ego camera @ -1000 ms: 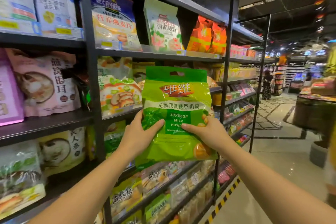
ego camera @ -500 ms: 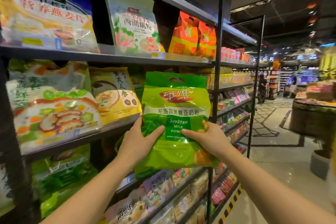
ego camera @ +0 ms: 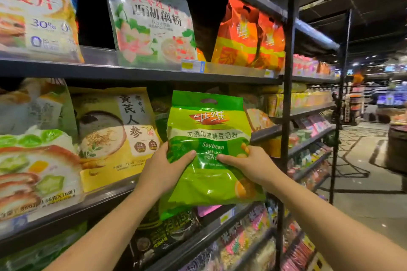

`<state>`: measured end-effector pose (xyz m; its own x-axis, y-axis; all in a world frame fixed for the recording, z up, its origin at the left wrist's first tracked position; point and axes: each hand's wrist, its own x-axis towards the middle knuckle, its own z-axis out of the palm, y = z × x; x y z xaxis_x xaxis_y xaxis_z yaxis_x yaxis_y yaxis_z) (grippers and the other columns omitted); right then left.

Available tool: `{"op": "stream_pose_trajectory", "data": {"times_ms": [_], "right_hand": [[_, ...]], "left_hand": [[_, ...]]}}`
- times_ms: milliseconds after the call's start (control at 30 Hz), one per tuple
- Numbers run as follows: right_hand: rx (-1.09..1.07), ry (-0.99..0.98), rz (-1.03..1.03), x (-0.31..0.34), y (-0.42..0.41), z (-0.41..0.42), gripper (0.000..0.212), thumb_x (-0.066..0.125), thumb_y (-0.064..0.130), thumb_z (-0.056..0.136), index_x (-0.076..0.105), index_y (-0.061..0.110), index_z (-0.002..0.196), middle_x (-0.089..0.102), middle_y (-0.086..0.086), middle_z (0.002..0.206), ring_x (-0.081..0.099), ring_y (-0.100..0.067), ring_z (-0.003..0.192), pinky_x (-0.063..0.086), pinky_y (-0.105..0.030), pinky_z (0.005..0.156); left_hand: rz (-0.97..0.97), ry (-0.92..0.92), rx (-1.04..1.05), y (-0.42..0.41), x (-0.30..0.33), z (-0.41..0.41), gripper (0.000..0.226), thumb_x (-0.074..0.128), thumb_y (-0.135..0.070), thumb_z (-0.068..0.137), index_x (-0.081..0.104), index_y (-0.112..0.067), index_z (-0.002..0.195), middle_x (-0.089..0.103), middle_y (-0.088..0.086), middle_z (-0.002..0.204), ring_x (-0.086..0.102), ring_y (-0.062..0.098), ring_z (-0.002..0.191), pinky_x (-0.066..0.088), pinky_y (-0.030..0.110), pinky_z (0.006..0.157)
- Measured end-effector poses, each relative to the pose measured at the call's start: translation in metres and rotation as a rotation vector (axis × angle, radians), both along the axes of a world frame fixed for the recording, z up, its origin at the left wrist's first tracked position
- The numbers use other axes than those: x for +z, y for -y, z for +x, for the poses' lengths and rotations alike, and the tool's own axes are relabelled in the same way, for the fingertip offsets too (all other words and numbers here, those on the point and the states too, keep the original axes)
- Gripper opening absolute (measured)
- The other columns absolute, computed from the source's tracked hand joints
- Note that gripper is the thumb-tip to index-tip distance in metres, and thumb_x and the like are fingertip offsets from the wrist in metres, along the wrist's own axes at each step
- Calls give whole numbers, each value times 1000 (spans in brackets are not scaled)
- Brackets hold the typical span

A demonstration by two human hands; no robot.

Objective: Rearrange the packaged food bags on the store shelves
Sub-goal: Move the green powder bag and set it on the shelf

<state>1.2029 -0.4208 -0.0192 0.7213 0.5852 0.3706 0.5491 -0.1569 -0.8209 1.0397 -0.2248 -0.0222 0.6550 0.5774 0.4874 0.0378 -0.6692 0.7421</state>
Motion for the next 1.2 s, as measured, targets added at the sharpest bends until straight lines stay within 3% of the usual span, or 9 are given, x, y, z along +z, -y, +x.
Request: {"op": "stream_pose_trajectory", "data": {"times_ms": [233, 367, 467, 533, 767, 900, 1033, 1133, 1200], "right_hand": [[172, 35, 33, 3, -55, 72, 50, 90, 56, 73, 77, 23, 108, 79, 13, 108, 73, -7, 103, 58, -30, 97], [266, 82, 49, 15, -85, 114, 26, 92, 47, 75, 76, 31, 88, 74, 36, 83, 68, 17, 79, 45, 1, 61], [312, 117, 5, 30, -107, 144, 31, 90, 55, 73, 77, 28, 76, 74, 29, 72, 68, 14, 68, 46, -4, 55], [335, 118, -24, 41, -122, 161, 48, 89, 63, 69, 82, 20, 89, 80, 14, 82, 75, 0, 80, 60, -22, 72], [454, 65, -64, 67, -153, 188, 71, 92, 59, 67, 79, 3, 109, 81, -11, 101, 77, -32, 98, 61, -52, 92], [473, 57, -122, 78, -169, 199, 63, 89, 68, 64, 71, 13, 89, 72, 6, 75, 67, -8, 60, 50, -23, 55], [478, 24, -121, 81, -192, 206, 71, 89, 66, 65, 73, 7, 99, 79, -7, 99, 77, -23, 87, 58, -36, 74], [510, 1, -98, 77, -203, 211, 55, 91, 60, 68, 68, 12, 81, 68, 1, 72, 65, -12, 64, 47, -24, 59], [520, -22, -39, 67, -210, 215, 64, 92, 54, 71, 72, -1, 95, 73, -17, 84, 73, -27, 79, 46, -31, 65]], "left_hand": [[-10, -12, 145, -21, 10, 36, 44, 71, -65, 83, 59, -41, 118, 67, -20, 110, 64, 10, 103, 49, 31, 85], [-42, 16, 266, -24, 25, 59, 55, 73, -63, 83, 59, -32, 127, 58, -30, 95, 56, -6, 84, 45, 21, 72], [-118, -24, 329, -29, 38, 74, 92, 72, -77, 73, 53, -23, 145, 64, -13, 127, 63, 15, 110, 50, 39, 99], [-171, -43, 344, -32, 48, 82, 116, 69, -87, 57, 49, -21, 150, 61, 0, 143, 61, 27, 126, 46, 50, 110], [-227, -23, 430, -34, 67, 99, 115, 72, -86, 49, 59, -18, 141, 69, 3, 131, 67, 26, 117, 49, 50, 107], [-223, -34, 470, -47, 72, 107, 93, 74, -79, 66, 64, -18, 135, 69, 4, 131, 66, 24, 116, 49, 50, 107], [-130, -46, 530, -68, 74, 119, 86, 70, -75, 76, 57, -21, 142, 64, 5, 140, 64, 25, 120, 47, 43, 107], [-47, -58, 611, -79, 67, 126, 109, 65, -78, 79, 30, -12, 159, 42, 9, 160, 46, 30, 141, 40, 41, 108], [-46, -42, 568, -83, 59, 130, 107, 66, -77, 79, 31, -12, 157, 44, 10, 158, 48, 31, 139, 42, 44, 112]]}}
